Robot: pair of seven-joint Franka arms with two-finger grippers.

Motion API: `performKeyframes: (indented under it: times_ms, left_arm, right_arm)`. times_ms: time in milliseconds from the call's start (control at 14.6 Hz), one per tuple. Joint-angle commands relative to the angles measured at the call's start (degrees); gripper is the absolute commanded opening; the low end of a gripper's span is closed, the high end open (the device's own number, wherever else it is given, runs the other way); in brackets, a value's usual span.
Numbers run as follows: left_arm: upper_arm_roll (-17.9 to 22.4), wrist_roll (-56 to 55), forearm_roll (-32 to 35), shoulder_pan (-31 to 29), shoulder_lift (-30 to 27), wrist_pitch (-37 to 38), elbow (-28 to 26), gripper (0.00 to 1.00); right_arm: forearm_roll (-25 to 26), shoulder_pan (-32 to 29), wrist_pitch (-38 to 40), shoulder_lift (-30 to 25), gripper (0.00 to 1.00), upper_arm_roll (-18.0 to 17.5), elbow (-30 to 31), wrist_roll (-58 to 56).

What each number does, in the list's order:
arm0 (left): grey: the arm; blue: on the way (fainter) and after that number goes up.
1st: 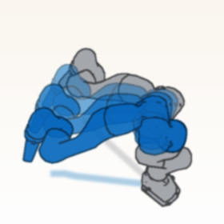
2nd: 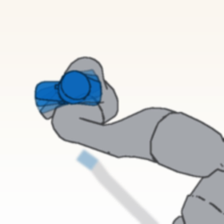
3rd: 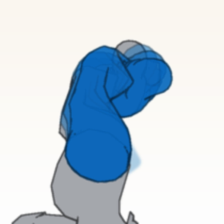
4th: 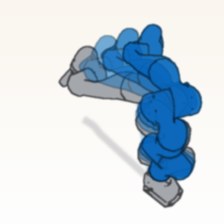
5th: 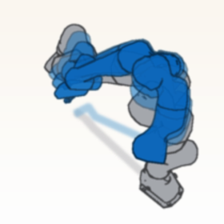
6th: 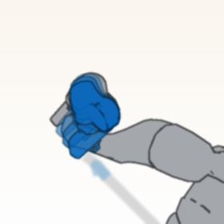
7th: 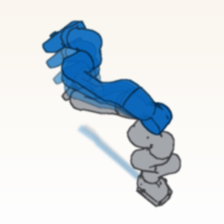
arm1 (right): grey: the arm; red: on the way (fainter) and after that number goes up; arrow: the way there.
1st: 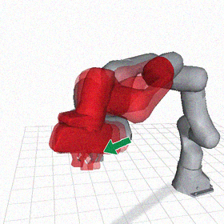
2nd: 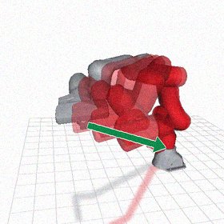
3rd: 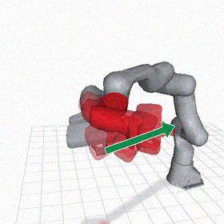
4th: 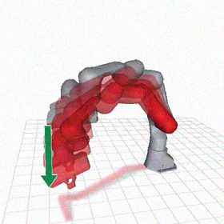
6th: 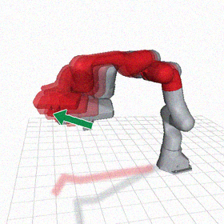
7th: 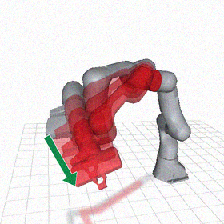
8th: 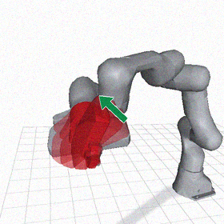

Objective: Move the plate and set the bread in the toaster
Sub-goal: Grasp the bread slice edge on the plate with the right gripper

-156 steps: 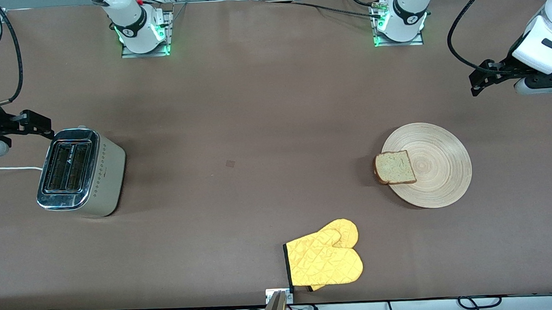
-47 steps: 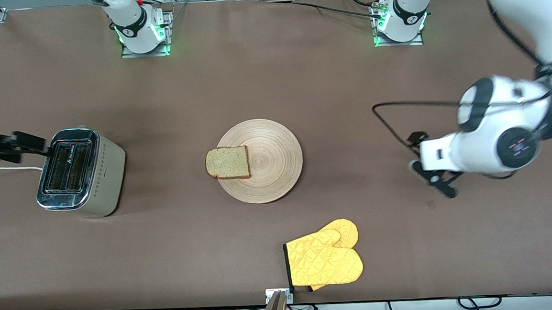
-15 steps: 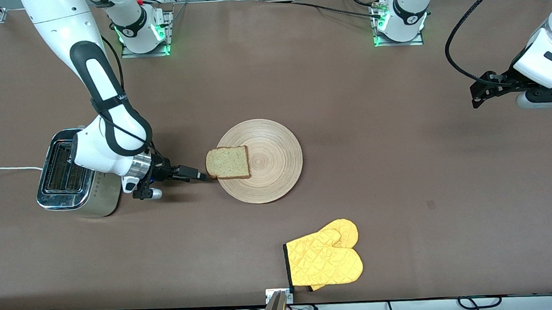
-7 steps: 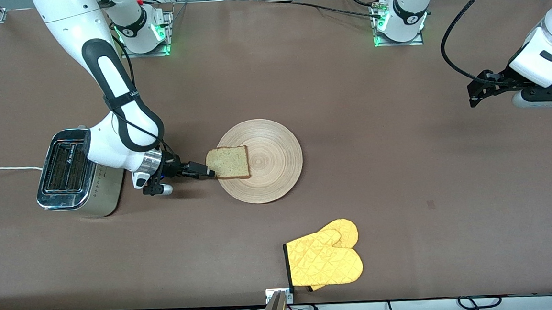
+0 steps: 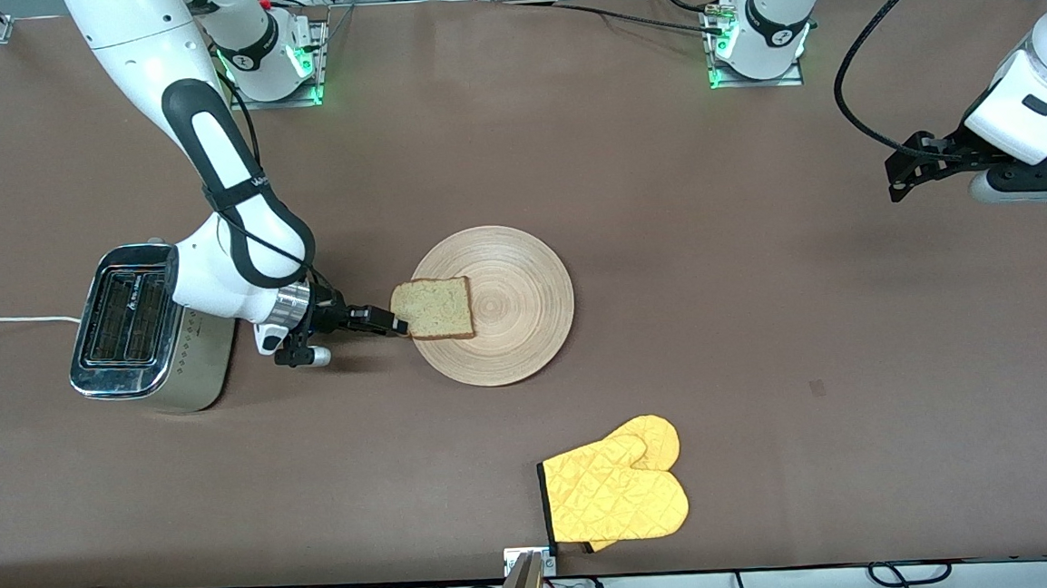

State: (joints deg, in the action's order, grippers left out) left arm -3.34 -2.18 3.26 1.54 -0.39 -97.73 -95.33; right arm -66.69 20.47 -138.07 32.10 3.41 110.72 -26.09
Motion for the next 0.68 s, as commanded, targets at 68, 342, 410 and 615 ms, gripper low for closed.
performKeyframes:
  times_ms: [68, 342, 410, 615]
  left_arm:
    - [-0.35, -0.99, 0.87, 0.04, -0.66, 1.4, 0.59, 1.0]
    - [-0.35, -0.99, 0.87, 0.04, -0.66, 2.02, 0.59, 1.0]
    - [-0.44, -0.99, 0.96, 0.04, -0.75, 2.02, 0.59, 1.0]
    - [-0.53, -1.08, 0.96, 0.13, -0.75, 2.02, 0.59, 1.0]
  right_arm:
    - [-1.61, 0.62, -0.45, -0.63, 0.6, 0.11, 1.16, -0.81]
    - [-1.69, 0.62, -0.27, -0.9, 0.6, -0.33, 1.6, 0.16]
    - [-1.69, 0.71, -0.1, -1.07, 0.6, -0.42, 1.69, 1.47]
    - [-1.61, 0.8, 0.08, -1.51, 0.44, -0.77, 1.69, 2.8]
